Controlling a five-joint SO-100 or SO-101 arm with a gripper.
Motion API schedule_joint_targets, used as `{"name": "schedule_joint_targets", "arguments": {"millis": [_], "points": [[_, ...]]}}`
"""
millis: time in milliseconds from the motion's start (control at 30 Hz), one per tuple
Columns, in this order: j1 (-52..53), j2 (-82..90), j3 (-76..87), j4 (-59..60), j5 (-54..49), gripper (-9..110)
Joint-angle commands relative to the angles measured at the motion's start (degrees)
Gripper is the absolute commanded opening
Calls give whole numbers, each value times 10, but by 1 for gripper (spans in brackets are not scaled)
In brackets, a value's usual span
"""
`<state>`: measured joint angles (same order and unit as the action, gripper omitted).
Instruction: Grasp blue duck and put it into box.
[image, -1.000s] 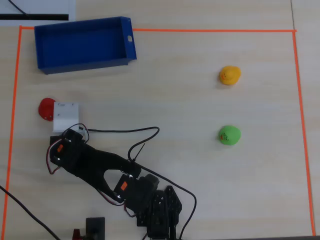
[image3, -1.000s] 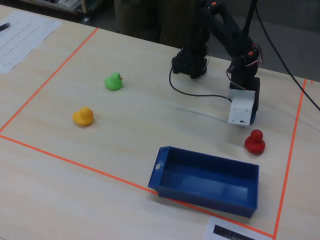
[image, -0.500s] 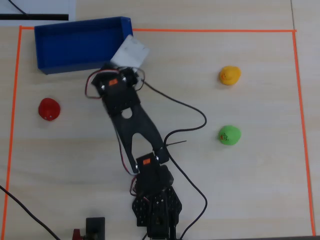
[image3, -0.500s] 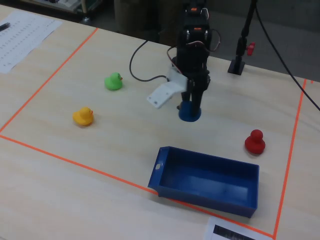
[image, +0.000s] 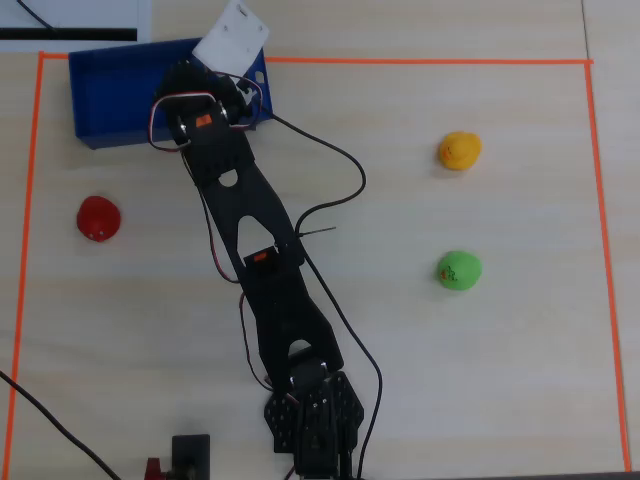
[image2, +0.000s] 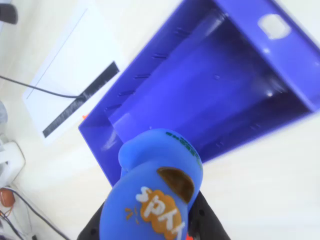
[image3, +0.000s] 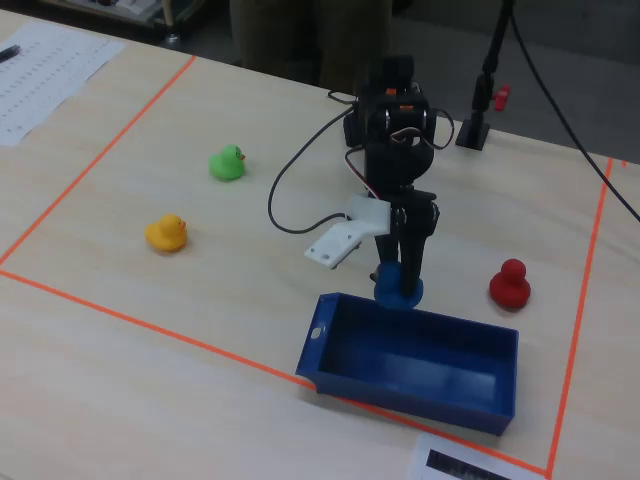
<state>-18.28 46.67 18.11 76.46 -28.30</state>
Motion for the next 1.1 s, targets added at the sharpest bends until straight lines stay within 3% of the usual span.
{"name": "schedule_joint_targets", "arguments": {"millis": [0, 133, 367, 433, 500, 633, 800, 1067], "points": [[-8, -60, -130, 0, -6, 5], [-19, -111, -158, 21, -24, 24], [-16, -91, -223, 127, -79, 38], [-4, -19, -218, 160, -89, 28], [12, 76, -178, 186, -88, 4], [69, 346, 128, 163, -105, 0], [115, 700, 697, -54, -198, 0], [105, 1042, 1257, -157, -289, 0]]}}
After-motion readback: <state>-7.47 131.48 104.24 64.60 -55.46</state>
